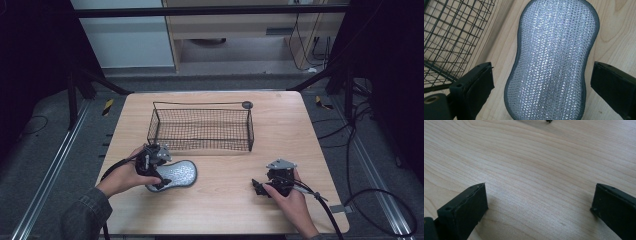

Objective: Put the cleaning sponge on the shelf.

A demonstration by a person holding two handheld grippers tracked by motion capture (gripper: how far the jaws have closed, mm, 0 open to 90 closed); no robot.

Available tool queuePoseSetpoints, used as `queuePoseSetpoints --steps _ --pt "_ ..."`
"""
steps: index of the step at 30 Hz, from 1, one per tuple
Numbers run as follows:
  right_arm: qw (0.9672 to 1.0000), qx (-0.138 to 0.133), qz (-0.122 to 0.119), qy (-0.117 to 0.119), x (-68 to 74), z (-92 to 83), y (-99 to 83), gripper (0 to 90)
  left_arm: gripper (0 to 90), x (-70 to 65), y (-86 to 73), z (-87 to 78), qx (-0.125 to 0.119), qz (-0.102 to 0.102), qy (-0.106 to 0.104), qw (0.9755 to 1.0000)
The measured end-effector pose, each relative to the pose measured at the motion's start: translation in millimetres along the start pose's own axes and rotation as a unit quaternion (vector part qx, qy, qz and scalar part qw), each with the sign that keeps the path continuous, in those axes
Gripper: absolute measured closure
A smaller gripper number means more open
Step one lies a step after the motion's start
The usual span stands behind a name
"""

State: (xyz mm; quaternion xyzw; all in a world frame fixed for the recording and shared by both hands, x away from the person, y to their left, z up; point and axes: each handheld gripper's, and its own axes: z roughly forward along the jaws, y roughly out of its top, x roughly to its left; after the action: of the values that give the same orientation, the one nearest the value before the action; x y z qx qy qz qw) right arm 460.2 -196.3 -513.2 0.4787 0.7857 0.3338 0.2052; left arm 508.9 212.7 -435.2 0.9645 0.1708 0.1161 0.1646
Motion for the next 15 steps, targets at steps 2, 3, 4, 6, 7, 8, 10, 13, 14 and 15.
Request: queuePoseSetpoints --steps 2,3,4,6,7,8,10,13,14,15 --pt "1.0000 0.000 0.000 0.000 0.0 0.0 0.0 0.4 4.1 -0.3 3.2 1.5 0.005 0.007 -0.005 1.0000" --pt "1.0000 0.000 0.000 0.000 0.0 0.0 0.0 0.4 4.0 -0.5 5.1 2.5 0.007 0.009 -0.009 0.9999" --pt "1.0000 0.000 0.000 0.000 0.0 0.0 0.0 0.4 4.0 -0.4 6.5 4.1 0.007 0.013 -0.010 0.9998" --pt "1.0000 0.000 -0.001 0.000 -0.1 0.0 0.0 0.4 3.9 0.2 9.1 7.1 0.013 0.015 -0.017 0.9997" --pt "1.0000 0.000 -0.001 0.000 -0.1 0.0 0.0 0.4 3.9 0.5 9.9 8.9 0.017 0.019 -0.020 0.9995" --pt "1.0000 0.000 0.000 0.000 -0.1 0.0 0.0 0.4 3.8 -0.1 10.5 11.0 0.024 0.021 -0.025 0.9992" --pt "1.0000 0.000 0.000 0.000 0.0 0.0 0.0 0.4 4.0 -0.5 11.2 14.0 0.031 0.028 -0.028 0.9987" --pt "1.0000 0.000 0.000 0.000 0.0 0.0 0.0 0.4 4.0 -1.0 14.0 17.7 0.036 0.033 -0.034 0.9982" --pt "1.0000 0.000 0.000 0.000 0.0 0.0 0.0 0.4 4.0 -0.9 14.6 18.5 0.036 0.034 -0.035 0.9982" --pt "1.0000 0.000 0.000 0.000 0.0 0.0 0.0 0.4 4.0 -0.9 14.6 18.5 0.036 0.034 -0.035 0.9982"
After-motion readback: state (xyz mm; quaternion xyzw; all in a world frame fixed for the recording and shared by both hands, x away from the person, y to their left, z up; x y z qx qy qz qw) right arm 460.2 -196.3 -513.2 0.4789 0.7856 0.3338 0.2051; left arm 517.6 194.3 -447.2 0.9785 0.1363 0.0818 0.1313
